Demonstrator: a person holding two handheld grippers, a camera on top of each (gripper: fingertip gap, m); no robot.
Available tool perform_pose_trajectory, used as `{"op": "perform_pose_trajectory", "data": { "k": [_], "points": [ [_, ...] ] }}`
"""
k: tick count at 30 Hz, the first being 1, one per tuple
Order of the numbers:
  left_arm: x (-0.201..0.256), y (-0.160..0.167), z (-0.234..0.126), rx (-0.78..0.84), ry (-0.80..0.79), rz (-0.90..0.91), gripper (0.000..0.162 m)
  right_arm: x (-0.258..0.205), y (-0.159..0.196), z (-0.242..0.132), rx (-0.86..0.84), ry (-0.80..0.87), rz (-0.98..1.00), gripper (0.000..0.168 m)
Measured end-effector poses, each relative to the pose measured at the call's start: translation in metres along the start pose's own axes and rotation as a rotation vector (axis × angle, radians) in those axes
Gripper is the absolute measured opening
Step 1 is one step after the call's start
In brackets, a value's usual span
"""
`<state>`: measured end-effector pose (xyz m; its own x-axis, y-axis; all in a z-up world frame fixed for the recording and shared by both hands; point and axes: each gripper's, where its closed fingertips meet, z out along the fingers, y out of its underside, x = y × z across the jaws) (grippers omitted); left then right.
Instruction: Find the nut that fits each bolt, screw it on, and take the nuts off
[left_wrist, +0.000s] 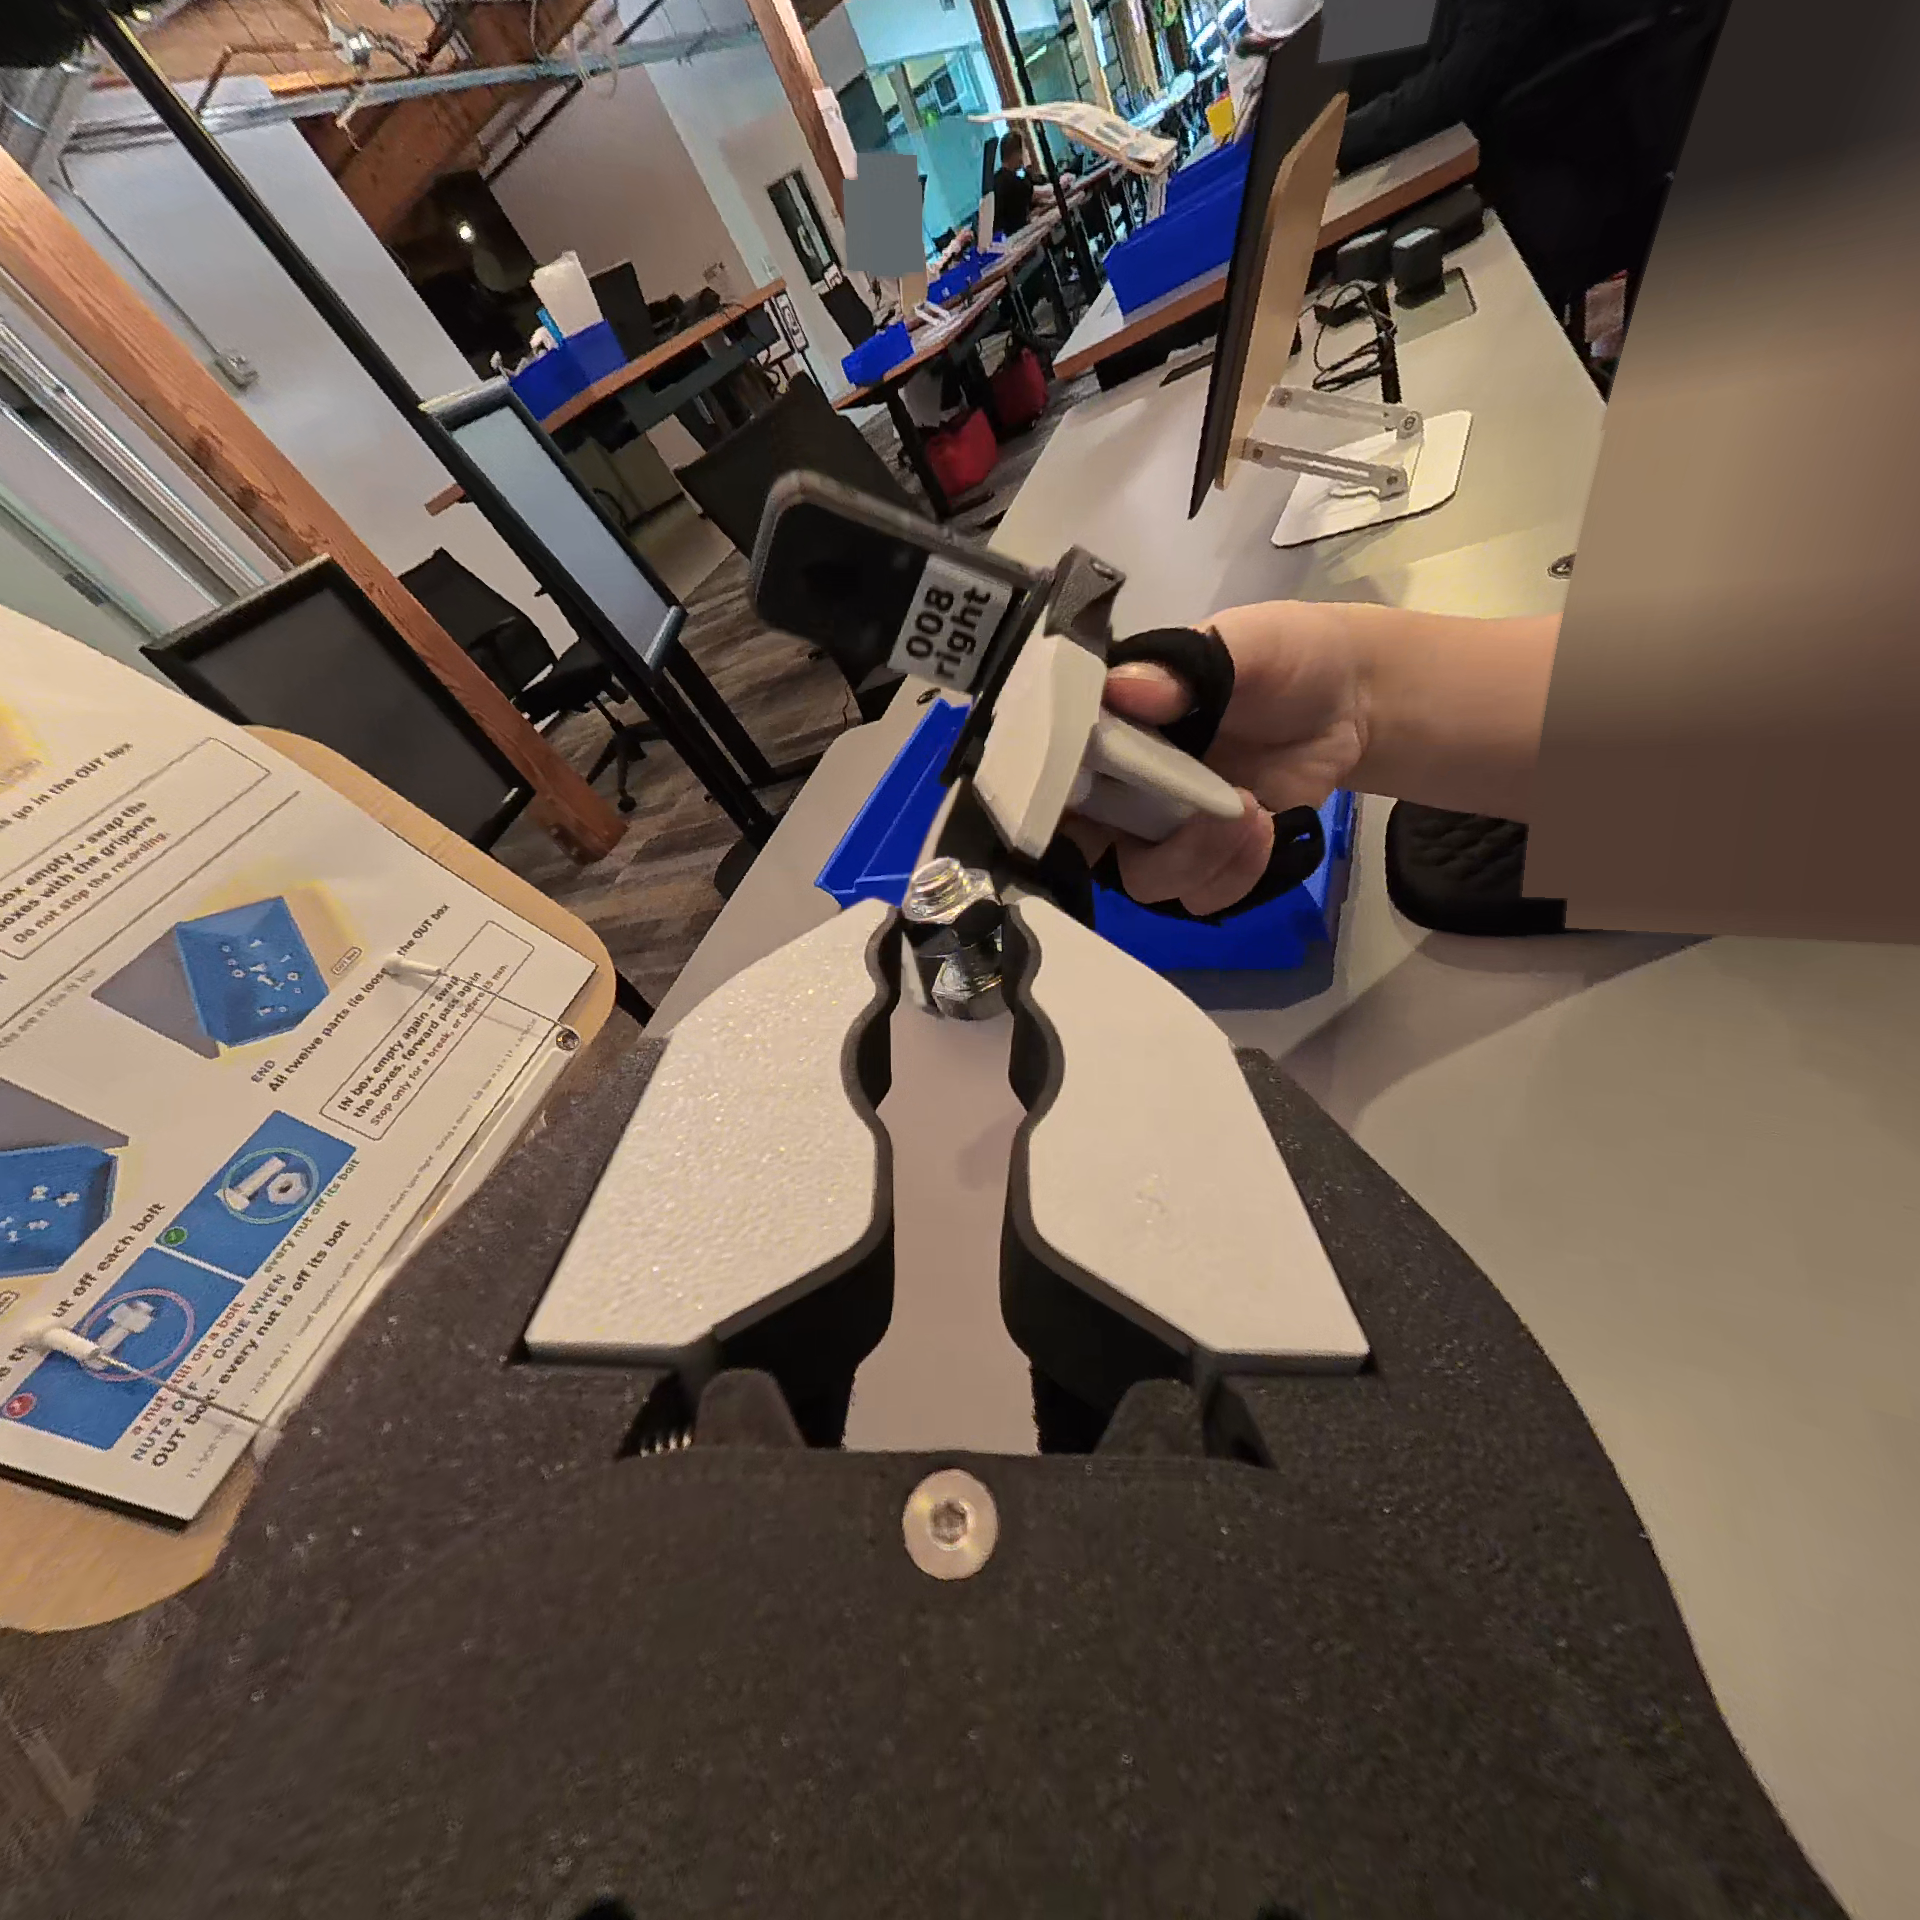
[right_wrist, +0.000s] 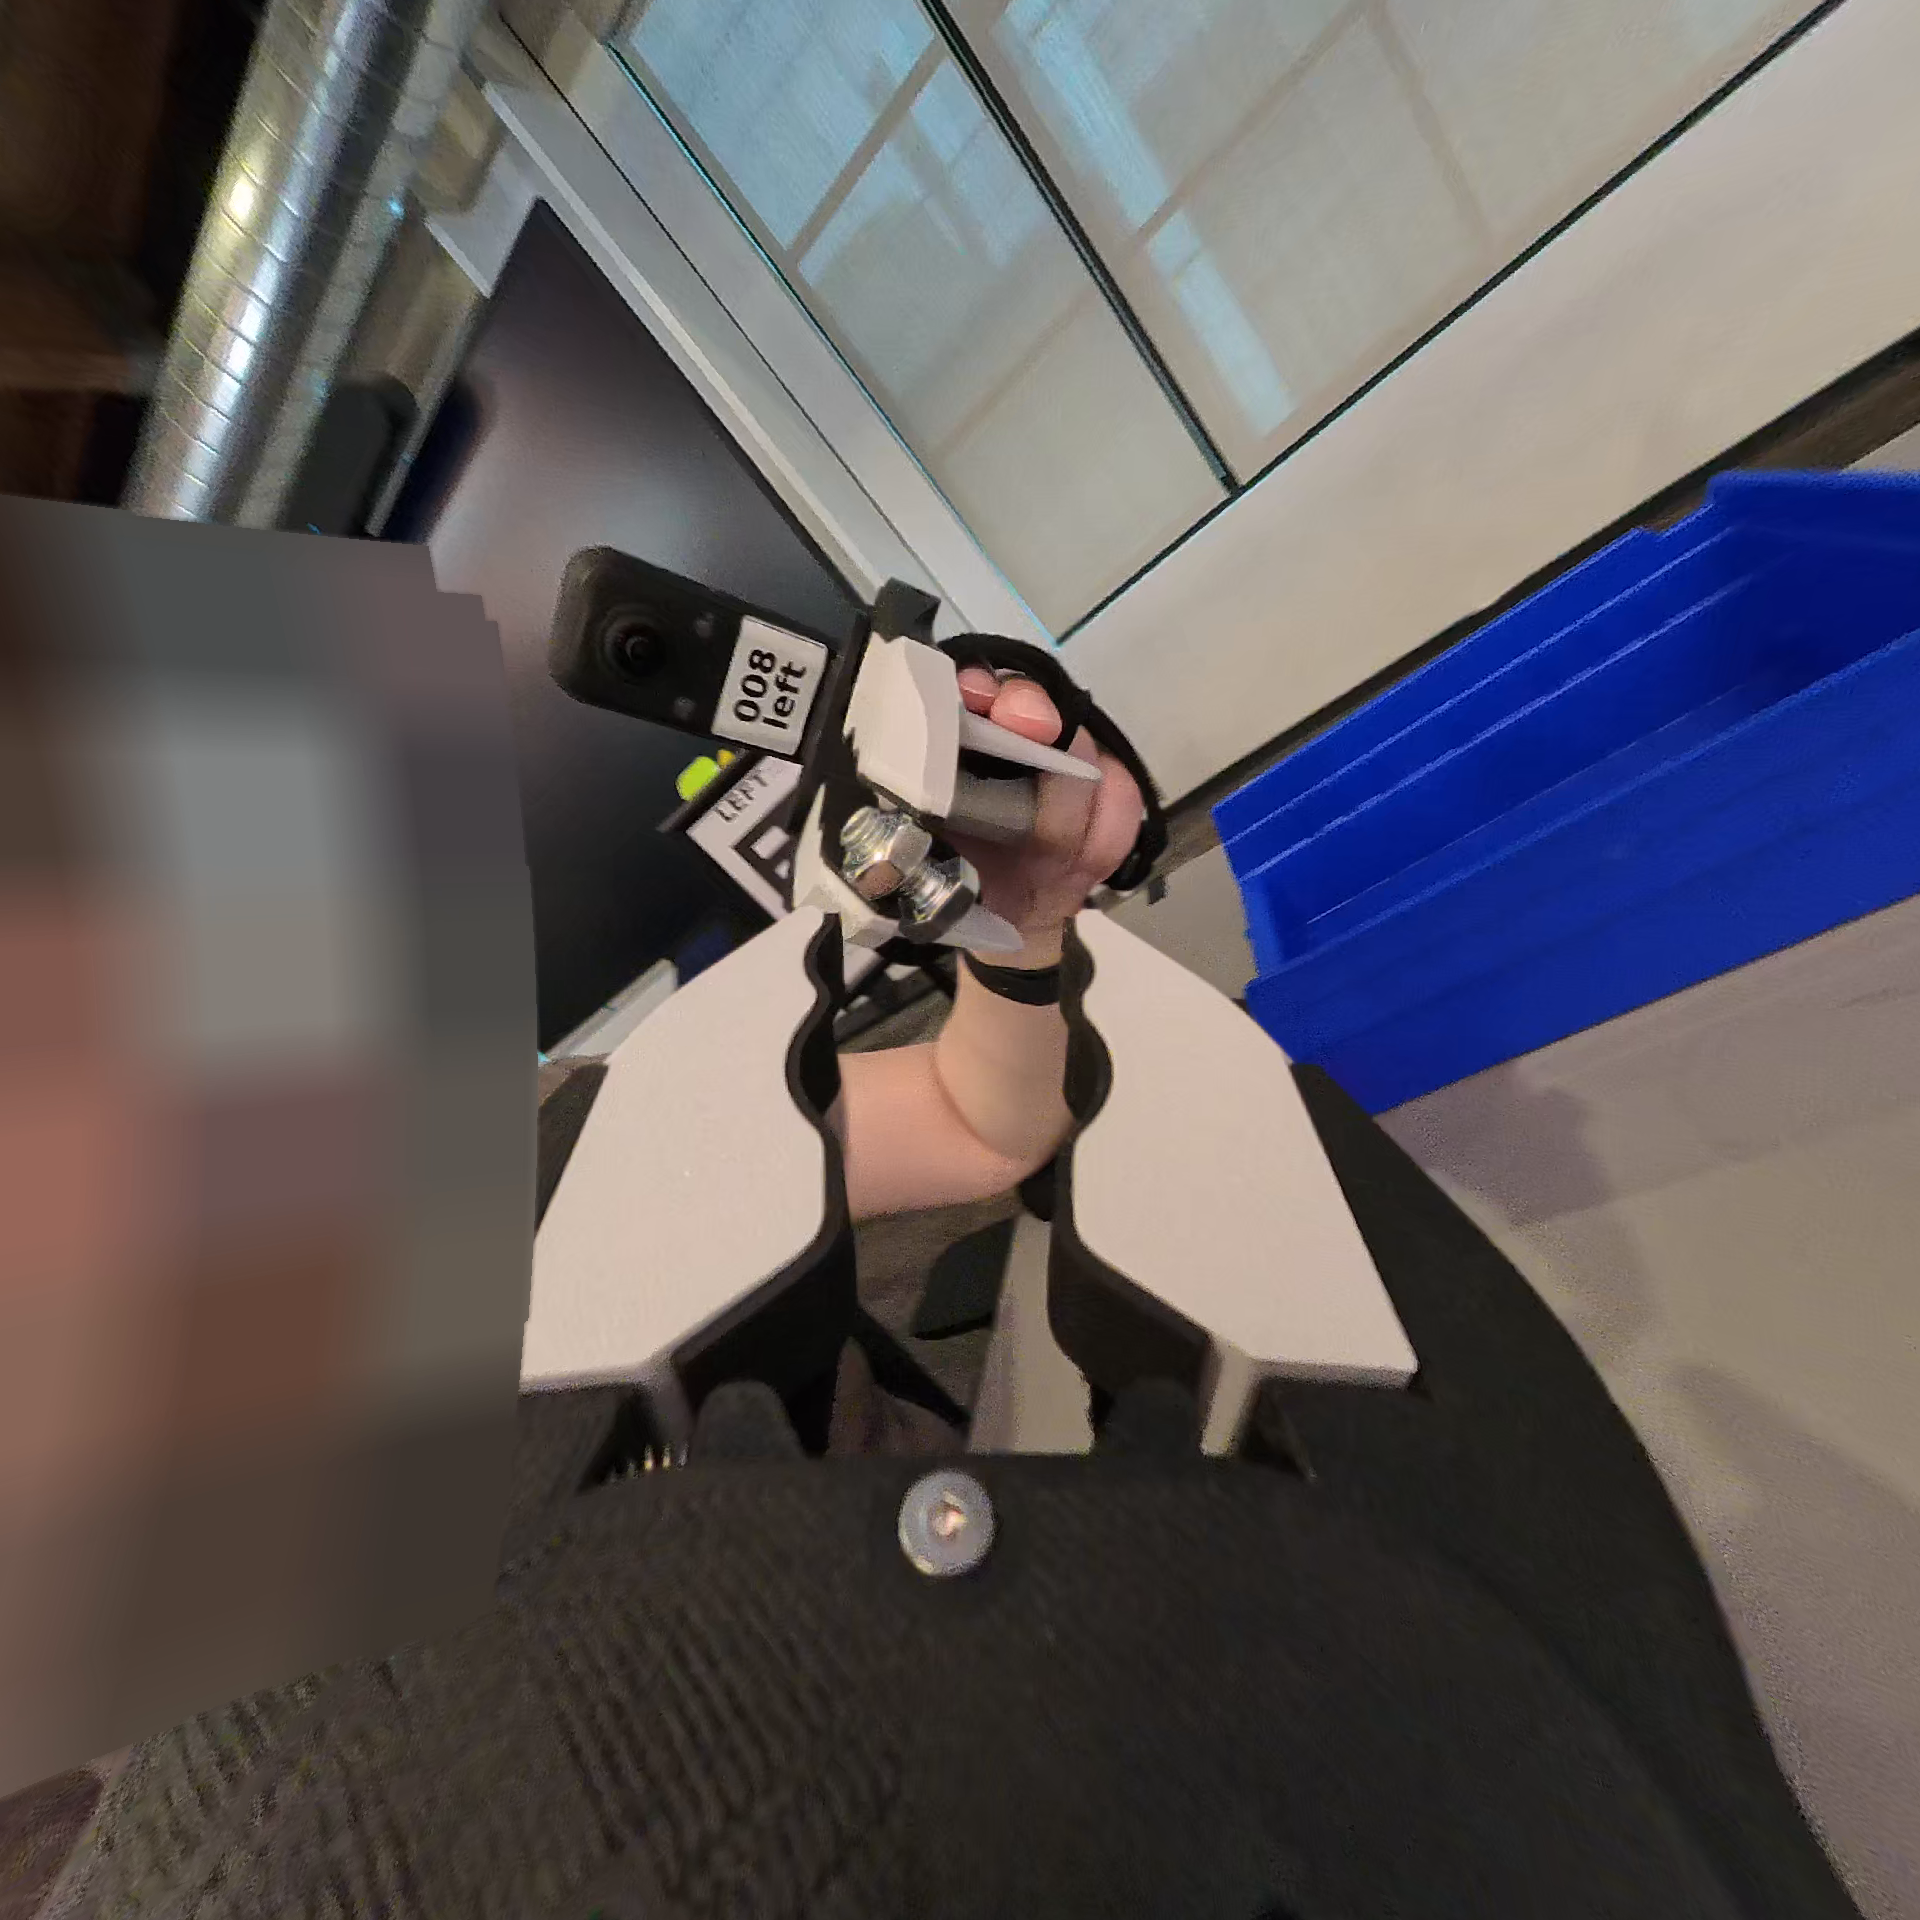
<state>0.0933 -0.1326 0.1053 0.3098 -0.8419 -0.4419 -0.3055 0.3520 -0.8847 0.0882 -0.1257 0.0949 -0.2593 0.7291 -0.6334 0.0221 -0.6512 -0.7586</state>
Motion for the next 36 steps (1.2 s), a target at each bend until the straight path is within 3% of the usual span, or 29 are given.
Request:
{"op": "perform_pose_trajectory", "data": {
  "k": [10, 12, 15, 24, 36],
  "points": [
    [0.006, 0.011, 0.004, -0.020, 0.030, 0.080, 0.018, 0.002, 0.004, 0.007, 0.041, -0.133, 0.281, 0.048],
    [0.007, 0.013, 0.006, -0.034, 0.029, 0.093, 0.018, 0.004, 0.006, 0.007, 0.036, -0.137, 0.300, 0.046],
    [0.008, 0.016, 0.007, -0.045, 0.029, 0.110, 0.018, 0.003, 0.008, 0.008, 0.033, -0.173, 0.330, 0.029],
    [0.010, 0.017, 0.006, -0.052, 0.042, 0.133, 0.018, -0.002, 0.013, 0.013, 0.017, -0.228, 0.381, 0.035],
    [0.011, 0.022, 0.006, -0.085, 0.031, 0.185, 0.018, 0.005, 0.014, 0.013, 0.028, -0.230, 0.453, 0.029]
  ]
}}
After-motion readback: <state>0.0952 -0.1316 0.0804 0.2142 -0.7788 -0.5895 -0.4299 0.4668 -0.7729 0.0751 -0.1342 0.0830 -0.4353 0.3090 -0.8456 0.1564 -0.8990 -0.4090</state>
